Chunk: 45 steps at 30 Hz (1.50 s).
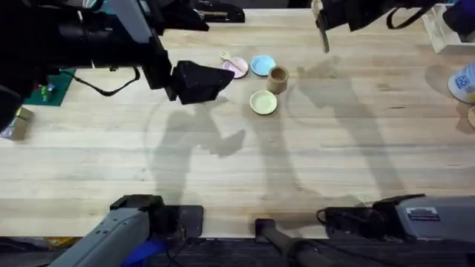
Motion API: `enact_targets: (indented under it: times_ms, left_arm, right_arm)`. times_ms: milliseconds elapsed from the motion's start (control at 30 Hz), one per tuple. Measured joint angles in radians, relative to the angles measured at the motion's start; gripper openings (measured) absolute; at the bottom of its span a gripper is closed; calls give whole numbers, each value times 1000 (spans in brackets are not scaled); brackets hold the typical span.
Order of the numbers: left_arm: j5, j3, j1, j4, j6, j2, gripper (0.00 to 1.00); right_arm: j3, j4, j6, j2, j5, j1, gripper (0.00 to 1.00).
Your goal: Pick up a utensil and set it on the pink plate, then put the other utensil in the container.
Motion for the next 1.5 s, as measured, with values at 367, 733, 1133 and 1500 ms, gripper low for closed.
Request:
enact_targets:
  times_ms: [367,733,1133,1500]
  left_arm:
    - [0,0,0,0,0,0,993]
    - [0,0,0,0,0,0,993]
    - [0,0,0,0,0,0,993]
    - [0,0,0,0,0,0,993]
  right_arm:
    - [-145,223,-142,-119,-246,-41,34]
    - [-245,377,-315,-123,-656,-131,33]
    - [-411,737,-355,-122,-978,-244,33]
    - [-456,905,-385,-15,-1131,-251,33]
